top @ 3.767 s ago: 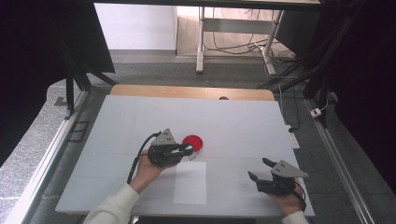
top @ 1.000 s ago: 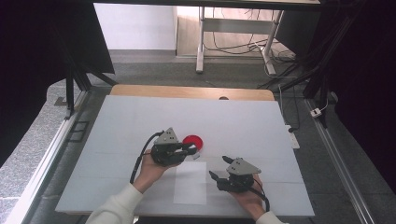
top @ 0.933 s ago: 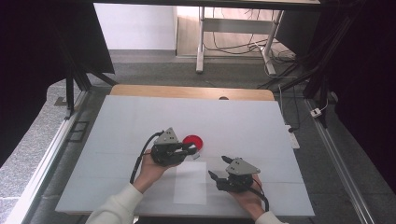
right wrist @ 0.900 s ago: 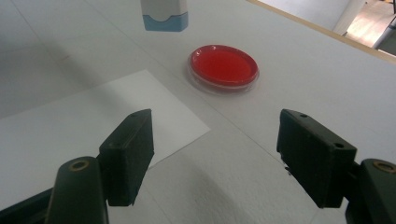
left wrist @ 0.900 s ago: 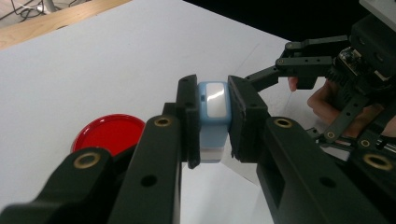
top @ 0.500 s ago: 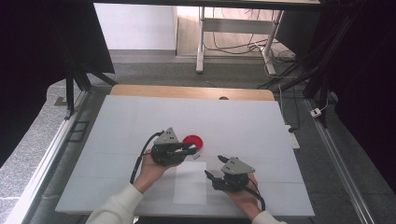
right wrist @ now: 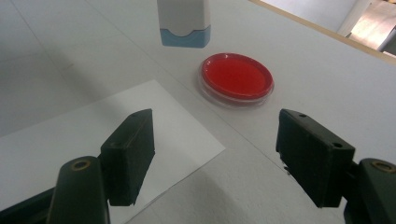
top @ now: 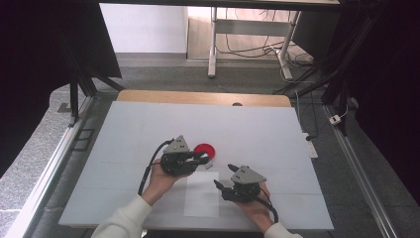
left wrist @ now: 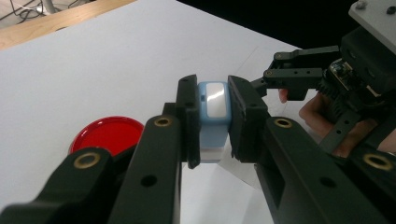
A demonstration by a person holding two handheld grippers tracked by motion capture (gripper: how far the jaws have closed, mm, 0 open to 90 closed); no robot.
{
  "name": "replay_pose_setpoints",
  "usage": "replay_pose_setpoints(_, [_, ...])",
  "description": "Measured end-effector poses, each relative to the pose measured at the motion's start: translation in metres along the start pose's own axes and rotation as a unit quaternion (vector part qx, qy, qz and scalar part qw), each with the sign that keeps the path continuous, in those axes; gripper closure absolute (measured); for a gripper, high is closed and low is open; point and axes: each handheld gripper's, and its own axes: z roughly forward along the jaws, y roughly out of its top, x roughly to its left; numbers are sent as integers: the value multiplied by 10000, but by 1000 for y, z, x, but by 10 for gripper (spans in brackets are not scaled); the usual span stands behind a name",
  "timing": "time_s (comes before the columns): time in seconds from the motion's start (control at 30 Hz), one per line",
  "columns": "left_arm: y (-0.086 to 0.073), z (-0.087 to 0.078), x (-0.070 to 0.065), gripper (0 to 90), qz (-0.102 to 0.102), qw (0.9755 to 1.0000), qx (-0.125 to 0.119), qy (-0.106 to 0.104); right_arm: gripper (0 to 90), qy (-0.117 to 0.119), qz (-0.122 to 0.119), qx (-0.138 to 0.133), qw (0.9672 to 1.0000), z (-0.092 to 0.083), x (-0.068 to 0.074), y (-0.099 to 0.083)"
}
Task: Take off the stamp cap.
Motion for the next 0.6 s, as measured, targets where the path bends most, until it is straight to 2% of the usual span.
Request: replay_pose_setpoints(0.6, [5, 4, -2, 750, -117, 9999, -96, -21, 290, -57, 91, -74, 9999, 7, 2, 10])
